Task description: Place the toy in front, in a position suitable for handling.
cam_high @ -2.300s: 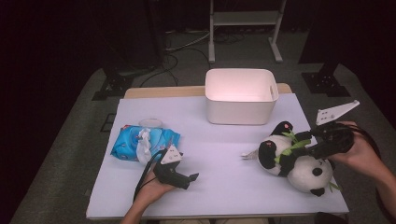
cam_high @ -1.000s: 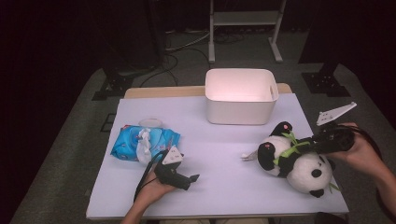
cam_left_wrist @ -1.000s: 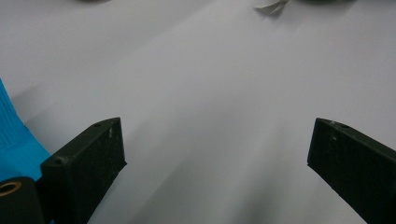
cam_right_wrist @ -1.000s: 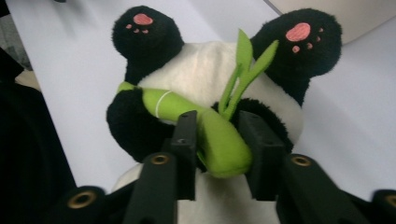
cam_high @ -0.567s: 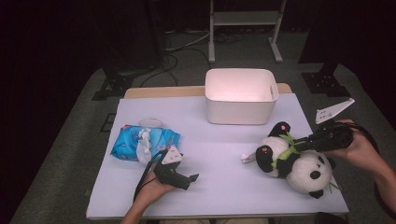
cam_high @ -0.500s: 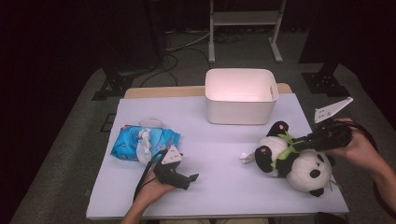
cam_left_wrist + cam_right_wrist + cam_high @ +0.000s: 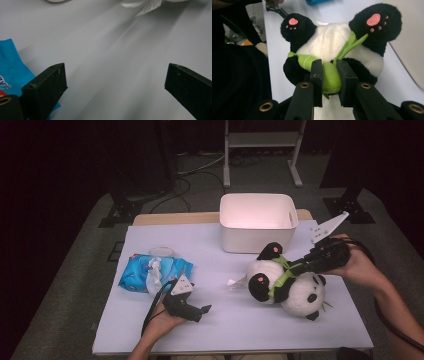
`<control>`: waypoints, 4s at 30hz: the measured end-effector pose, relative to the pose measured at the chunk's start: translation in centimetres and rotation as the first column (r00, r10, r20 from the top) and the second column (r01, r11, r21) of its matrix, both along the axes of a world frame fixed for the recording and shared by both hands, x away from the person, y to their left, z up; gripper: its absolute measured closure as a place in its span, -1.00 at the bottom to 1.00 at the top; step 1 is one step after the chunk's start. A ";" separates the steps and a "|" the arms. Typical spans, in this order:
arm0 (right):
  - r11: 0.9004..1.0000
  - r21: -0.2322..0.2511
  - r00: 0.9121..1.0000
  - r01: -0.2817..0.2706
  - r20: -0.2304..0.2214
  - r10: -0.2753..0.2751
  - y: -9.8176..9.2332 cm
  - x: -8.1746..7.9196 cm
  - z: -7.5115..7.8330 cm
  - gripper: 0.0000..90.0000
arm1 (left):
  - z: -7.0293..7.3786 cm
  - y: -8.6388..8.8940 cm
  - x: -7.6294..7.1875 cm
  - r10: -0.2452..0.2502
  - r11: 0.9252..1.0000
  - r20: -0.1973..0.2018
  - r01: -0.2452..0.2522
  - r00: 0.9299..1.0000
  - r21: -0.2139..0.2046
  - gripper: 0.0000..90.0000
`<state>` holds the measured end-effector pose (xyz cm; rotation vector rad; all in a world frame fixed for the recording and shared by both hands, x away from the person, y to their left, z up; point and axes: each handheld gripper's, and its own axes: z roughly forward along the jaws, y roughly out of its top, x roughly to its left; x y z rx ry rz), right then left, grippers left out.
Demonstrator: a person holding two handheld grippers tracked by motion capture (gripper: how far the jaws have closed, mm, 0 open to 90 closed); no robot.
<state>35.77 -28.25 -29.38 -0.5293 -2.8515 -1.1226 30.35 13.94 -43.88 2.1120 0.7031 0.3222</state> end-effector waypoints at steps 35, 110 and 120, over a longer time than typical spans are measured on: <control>0.971 -0.022 0.971 -0.236 -0.051 0.235 13.7 3.0 -2.0 0.68 | 0.4 0.5 -0.2 -0.037 0.999 0.005 0.037 0.999 0.021 -0.93; 0.984 0.176 1.000 -0.022 0.002 0.022 4.0 -0.6 -7.2 -0.15 | 8.1 8.8 2.7 -0.136 0.973 -0.042 0.142 0.990 0.185 -0.05; 0.986 0.164 0.999 -0.034 0.000 0.035 4.4 -0.6 -7.3 -0.15 | 8.3 10.8 3.7 -0.106 0.970 -0.060 0.116 0.993 0.211 0.20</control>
